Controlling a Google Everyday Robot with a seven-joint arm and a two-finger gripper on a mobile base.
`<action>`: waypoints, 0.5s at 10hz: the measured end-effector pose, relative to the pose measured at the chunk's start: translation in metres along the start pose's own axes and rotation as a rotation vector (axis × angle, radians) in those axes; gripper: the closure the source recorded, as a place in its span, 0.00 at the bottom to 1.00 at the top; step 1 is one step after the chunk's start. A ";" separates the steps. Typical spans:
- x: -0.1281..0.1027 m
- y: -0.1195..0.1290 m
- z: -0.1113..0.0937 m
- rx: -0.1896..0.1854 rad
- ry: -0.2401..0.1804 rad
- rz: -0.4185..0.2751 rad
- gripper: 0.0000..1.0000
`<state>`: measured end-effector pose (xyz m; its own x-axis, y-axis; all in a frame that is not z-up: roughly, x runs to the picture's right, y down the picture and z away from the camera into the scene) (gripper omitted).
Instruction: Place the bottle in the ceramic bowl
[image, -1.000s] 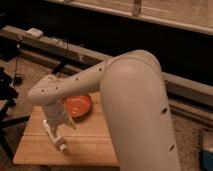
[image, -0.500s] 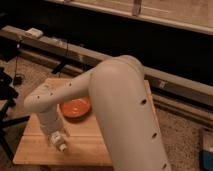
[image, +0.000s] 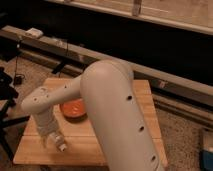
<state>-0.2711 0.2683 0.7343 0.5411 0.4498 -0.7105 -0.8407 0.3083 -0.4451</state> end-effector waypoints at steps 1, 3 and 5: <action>-0.008 0.000 0.001 0.008 -0.010 -0.016 0.35; -0.020 0.006 0.000 0.028 -0.035 -0.050 0.35; -0.034 -0.005 -0.003 0.050 -0.062 -0.056 0.35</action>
<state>-0.2857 0.2492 0.7592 0.5890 0.4814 -0.6491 -0.8077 0.3751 -0.4549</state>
